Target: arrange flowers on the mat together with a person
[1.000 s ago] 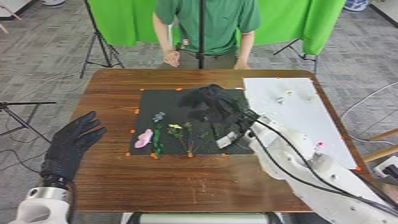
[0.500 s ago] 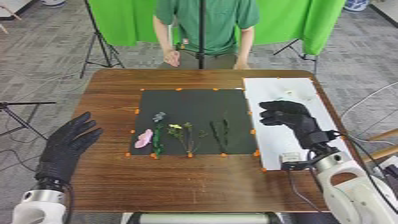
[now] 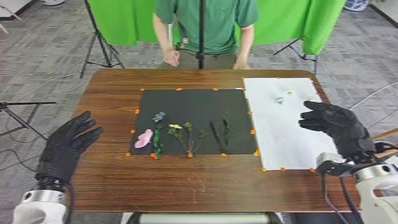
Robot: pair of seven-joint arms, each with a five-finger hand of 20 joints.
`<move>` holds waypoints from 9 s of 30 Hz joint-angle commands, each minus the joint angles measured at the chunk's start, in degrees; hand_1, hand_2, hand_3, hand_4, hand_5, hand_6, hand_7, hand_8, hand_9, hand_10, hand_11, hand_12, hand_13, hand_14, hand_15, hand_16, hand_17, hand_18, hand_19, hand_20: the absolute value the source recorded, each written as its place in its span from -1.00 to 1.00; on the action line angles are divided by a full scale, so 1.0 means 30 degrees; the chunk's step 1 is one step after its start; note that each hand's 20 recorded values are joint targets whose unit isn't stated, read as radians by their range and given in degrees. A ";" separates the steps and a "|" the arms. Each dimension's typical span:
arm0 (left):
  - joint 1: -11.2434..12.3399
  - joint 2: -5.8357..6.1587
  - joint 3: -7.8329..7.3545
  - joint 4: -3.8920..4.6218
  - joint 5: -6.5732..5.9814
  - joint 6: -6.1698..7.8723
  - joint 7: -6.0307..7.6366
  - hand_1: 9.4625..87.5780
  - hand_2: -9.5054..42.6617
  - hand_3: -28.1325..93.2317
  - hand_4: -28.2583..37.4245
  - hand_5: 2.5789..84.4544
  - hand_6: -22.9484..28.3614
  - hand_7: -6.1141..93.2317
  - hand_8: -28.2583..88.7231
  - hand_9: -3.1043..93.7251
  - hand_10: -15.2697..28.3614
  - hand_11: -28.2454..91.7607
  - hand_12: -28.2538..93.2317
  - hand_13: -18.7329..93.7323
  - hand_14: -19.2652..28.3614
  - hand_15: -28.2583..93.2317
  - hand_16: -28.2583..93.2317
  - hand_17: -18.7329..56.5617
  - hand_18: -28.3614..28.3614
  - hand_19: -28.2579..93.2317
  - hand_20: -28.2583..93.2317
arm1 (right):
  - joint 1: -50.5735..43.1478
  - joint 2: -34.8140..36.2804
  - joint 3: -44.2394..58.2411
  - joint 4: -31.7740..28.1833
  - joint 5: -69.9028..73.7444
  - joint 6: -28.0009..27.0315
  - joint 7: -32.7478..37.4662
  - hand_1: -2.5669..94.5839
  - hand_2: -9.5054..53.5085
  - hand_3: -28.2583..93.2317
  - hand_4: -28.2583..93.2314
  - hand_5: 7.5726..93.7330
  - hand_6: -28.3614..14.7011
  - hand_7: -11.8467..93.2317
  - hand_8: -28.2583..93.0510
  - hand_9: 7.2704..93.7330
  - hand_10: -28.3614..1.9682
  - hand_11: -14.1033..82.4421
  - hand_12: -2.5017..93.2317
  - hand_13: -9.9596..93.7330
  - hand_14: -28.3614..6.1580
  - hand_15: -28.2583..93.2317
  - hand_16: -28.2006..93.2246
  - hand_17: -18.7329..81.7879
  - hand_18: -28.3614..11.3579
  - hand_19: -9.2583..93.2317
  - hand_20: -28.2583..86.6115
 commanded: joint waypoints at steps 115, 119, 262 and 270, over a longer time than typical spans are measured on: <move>0.0280 0.0120 -0.0226 0.0062 0.0257 -0.0025 -0.0401 -0.52 -0.46 0.61 -0.92 -0.06 0.07 -0.54 -0.66 -0.22 0.35 -0.05 -0.31 -0.09 0.56 0.04 -0.57 -0.58 0.82 0.31 -0.47 | 0.7715 0.9683 -0.9624 0.3703 -2.2217 1.1135 0.3283 -0.23 -1.00 0.90 -1.00 0.07 0.43 -0.10 -0.84 0.10 0.27 -0.08 -0.44 0.18 0.33 0.20 -0.20 -0.22 -0.38 0.27 0.01; 0.0546 0.0092 -0.0265 -0.0066 0.0171 0.0162 -0.0315 -0.52 -0.46 0.60 -0.92 -0.06 0.07 -0.54 -0.66 -0.22 0.35 -0.05 -0.31 -0.09 0.56 0.04 -0.57 -0.58 0.82 0.30 -0.46 | 1.0261 1.0999 -1.1854 0.4434 -2.3587 0.8175 0.4471 -0.24 -1.00 0.92 -1.00 -0.01 0.47 -0.08 -0.86 0.00 0.35 -0.11 -0.45 0.11 0.38 0.16 -0.18 -0.25 -0.37 0.20 -0.01; 0.0258 0.0191 -0.0038 0.0143 0.0607 0.0078 -0.0862 -0.52 -0.46 0.60 -0.92 -0.06 0.07 -0.54 -0.66 -0.22 0.35 -0.05 -0.31 -0.09 0.56 0.04 -0.57 -0.58 0.82 0.30 -0.46 | 2.6949 0.4249 -3.2982 1.2101 -2.4501 0.9635 0.5159 -0.19 -1.00 0.82 -1.00 0.19 0.55 0.19 -0.63 0.45 0.46 -0.10 -0.14 0.38 0.42 0.37 -0.10 -0.22 -0.33 0.28 0.09; 0.0365 0.0223 -0.0099 0.0110 0.0561 0.0119 -0.0751 -0.52 -0.46 0.60 -0.92 -0.06 0.07 -0.54 -0.66 -0.22 0.36 -0.05 -0.31 -0.09 0.56 0.04 -0.57 -0.58 0.82 0.30 -0.46 | 2.6382 0.4899 -3.1925 1.1180 -2.3594 0.9687 0.4316 -0.30 -1.00 0.87 -1.00 0.19 0.56 0.10 -0.61 0.39 0.39 0.05 -0.33 0.36 0.38 0.38 -0.11 -0.23 -0.35 0.27 0.09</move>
